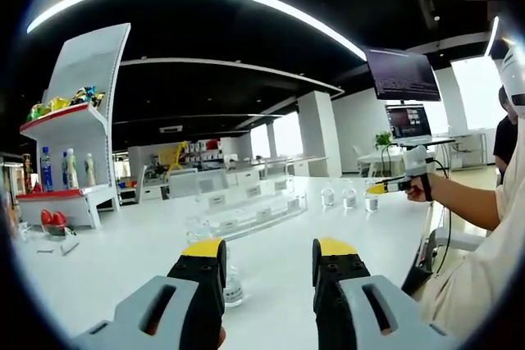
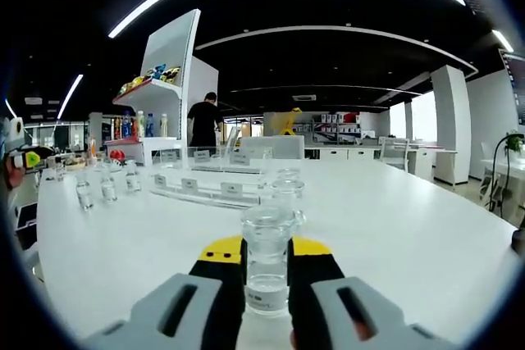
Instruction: Identify the label on the chemical reagent bottle, grasp the chemical reagent bottle, and place it in the designated position on the reagent rack
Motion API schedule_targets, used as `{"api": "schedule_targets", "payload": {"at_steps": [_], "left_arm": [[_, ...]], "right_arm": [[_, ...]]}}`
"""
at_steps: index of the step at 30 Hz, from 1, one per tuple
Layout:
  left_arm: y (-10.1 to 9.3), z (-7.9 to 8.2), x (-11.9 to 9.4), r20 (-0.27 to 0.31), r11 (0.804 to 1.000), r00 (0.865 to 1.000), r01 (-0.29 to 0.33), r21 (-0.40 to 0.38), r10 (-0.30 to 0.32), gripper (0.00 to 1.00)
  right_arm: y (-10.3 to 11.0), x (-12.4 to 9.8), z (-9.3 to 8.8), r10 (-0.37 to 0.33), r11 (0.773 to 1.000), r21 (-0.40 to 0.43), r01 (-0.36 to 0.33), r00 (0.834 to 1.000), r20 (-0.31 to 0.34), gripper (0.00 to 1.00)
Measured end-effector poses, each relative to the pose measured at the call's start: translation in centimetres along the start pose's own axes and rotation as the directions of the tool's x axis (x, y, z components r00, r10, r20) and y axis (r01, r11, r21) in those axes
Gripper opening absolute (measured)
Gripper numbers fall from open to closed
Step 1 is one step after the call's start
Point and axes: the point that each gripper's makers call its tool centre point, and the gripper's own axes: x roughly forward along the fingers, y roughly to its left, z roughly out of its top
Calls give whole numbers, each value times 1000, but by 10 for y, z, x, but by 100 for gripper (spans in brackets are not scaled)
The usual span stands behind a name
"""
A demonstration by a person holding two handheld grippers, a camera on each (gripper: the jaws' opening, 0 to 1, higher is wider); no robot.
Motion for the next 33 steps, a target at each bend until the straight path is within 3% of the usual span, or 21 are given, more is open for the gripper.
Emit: {"api": "schedule_targets", "payload": {"at_steps": [14, 33], "left_arm": [[-3, -2, 1, -9, 1000, 1000, 13, 1, -13, 43], [-3, -9, 2, -29, 1000, 999, 26, -13, -26, 43]], "right_arm": [[3, -2, 2, -2, 1000, -21, 2, 1000, -1, 19], [16, -8, 37, 23, 997, -72, -19, 998, 50, 18]]}}
